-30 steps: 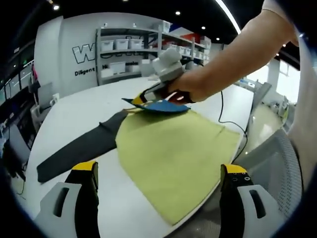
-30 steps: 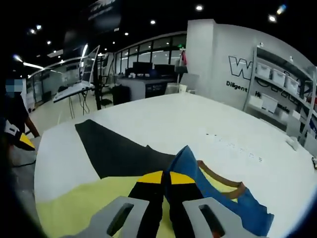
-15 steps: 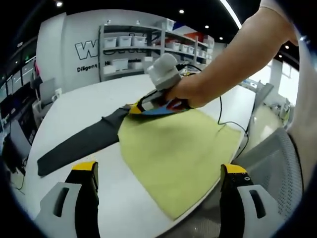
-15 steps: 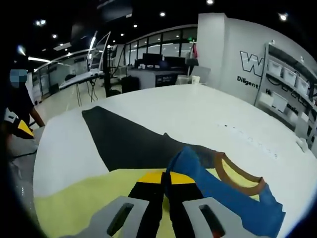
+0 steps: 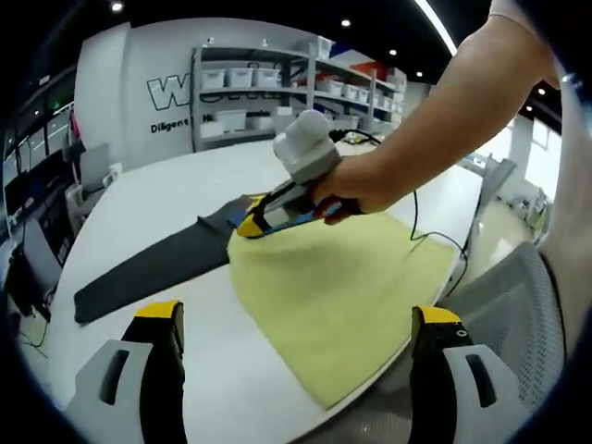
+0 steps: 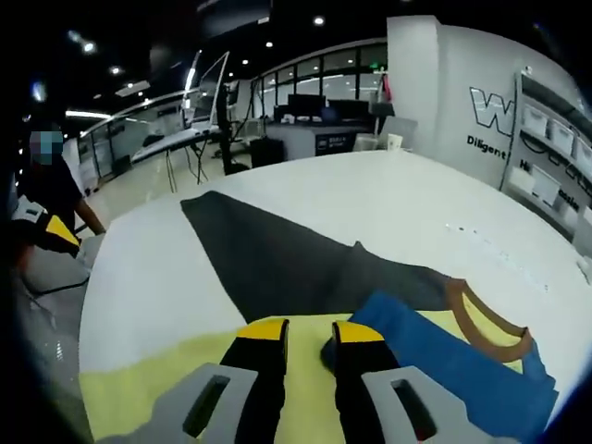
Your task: Fold the garment on the visible template until the final outline fits inside the template.
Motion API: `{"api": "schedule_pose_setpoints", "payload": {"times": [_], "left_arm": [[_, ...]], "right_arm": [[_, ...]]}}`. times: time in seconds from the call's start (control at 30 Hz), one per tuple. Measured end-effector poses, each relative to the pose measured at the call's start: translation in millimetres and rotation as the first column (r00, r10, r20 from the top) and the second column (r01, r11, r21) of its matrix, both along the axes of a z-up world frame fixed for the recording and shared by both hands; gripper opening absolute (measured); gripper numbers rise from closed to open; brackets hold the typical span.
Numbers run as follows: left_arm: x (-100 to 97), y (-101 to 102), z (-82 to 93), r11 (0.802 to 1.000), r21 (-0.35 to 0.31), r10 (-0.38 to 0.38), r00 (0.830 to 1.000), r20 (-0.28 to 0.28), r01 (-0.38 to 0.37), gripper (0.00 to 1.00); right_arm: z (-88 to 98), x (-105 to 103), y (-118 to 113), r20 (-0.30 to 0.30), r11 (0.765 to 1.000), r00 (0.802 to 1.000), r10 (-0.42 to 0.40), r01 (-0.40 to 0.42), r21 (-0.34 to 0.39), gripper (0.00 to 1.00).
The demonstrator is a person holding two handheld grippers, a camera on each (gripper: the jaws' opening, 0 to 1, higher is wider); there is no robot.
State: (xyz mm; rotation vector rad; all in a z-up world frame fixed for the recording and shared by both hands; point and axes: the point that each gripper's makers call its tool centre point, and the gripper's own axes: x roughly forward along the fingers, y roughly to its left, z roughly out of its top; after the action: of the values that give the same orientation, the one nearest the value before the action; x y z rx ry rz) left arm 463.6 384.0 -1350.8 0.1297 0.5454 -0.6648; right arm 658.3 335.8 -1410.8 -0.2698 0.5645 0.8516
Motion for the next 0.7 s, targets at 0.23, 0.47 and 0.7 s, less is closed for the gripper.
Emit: {"api": "schedule_pose_setpoints", "payload": {"times": [0.23,0.47,0.7], "left_arm": [[16.3,16.9,0.4,0.998,-0.039,0.054,0.999,-0.003,-0.055,0.99],[40.1,46.1,1.4,0.988,-0.082,0.131,0.991,-0.005,-0.131,0.98],[66.7,91.1,-0.8,0.956,-0.142,0.254,0.966,-0.041,-0.258,0.94]], "right_arm": [[18.7,-11.2,-18.6,0.019,0.998,0.999,-0.026,0.025,0.050,0.15],[33.6,-26.9,-39.6,0.026,0.996,0.998,-0.051,0.049,0.072,0.17],[53.6,-43.2,-63.7,0.047,0.992,0.995,-0.085,0.080,0.098,0.19]]}}
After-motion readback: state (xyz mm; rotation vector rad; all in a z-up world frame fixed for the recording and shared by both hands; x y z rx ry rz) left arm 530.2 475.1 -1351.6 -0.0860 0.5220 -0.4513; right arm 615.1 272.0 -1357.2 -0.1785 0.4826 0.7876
